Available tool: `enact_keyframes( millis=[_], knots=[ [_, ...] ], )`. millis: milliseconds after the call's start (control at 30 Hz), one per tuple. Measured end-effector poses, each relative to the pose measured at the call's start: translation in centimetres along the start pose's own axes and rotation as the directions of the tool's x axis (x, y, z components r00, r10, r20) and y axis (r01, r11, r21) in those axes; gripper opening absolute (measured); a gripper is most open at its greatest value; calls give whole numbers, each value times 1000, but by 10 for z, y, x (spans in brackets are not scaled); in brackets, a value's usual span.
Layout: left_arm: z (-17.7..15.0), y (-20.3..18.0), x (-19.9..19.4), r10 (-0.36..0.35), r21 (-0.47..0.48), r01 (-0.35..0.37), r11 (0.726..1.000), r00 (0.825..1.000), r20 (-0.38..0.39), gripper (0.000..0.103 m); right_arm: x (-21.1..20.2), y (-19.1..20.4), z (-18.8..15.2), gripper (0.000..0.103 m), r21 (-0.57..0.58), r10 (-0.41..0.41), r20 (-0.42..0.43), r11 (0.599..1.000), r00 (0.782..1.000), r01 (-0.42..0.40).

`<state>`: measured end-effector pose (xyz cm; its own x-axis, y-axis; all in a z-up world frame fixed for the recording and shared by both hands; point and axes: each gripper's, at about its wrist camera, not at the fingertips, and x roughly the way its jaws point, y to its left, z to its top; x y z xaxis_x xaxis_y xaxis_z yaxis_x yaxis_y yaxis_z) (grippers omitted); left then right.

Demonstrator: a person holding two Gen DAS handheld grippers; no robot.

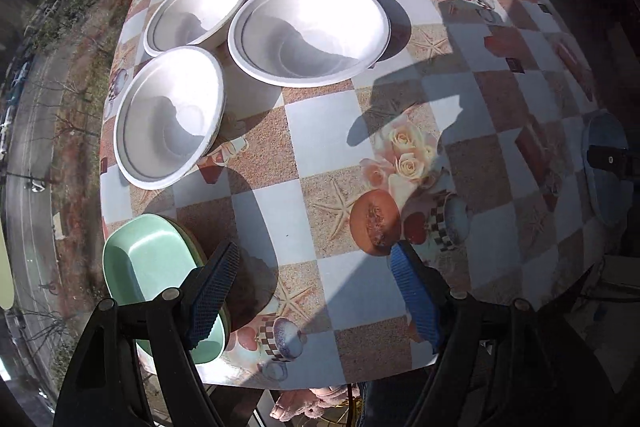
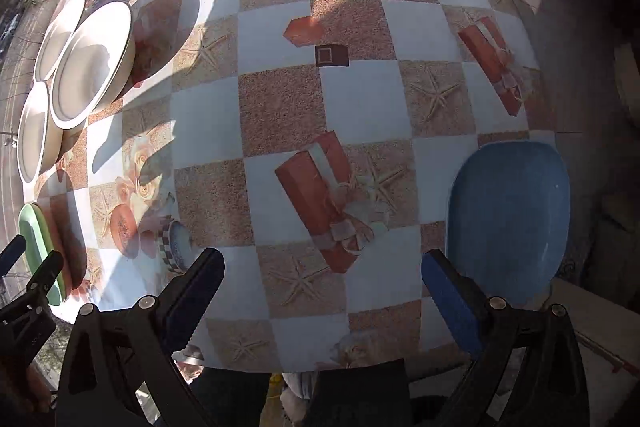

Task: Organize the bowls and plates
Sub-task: 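Reach the right tool to the blue plate rim and close on it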

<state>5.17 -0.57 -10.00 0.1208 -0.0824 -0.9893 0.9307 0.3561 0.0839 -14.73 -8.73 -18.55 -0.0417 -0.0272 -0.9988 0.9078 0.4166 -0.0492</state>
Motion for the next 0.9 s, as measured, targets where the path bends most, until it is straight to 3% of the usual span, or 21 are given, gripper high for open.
enact_keyframes(
  millis=[100,267,467,567,733,900],
  knots=[
    [4,-20,2,-65,-3,65,998,997,-30,81,2,-49,3,100,94,-68,21,993,997,66],
    [12,-55,7,-85,32,87,996,995,-58,81,14,-121,4,100,219,-113,27,970,993,104],
    [13,-72,8,-73,49,76,996,995,-75,81,41,-175,6,100,188,-87,-11,978,996,88],
    [14,-73,11,-69,30,72,997,994,-86,81,47,-162,6,100,81,-101,7,992,995,100],
    [28,-77,13,-97,-20,96,995,991,-90,81,41,-111,-5,100,-84,68,4,994,998,-67],
    [44,-112,22,-152,-40,149,988,982,-115,81,44,-110,-12,100,-60,90,-18,994,996,-91]
  ],
)
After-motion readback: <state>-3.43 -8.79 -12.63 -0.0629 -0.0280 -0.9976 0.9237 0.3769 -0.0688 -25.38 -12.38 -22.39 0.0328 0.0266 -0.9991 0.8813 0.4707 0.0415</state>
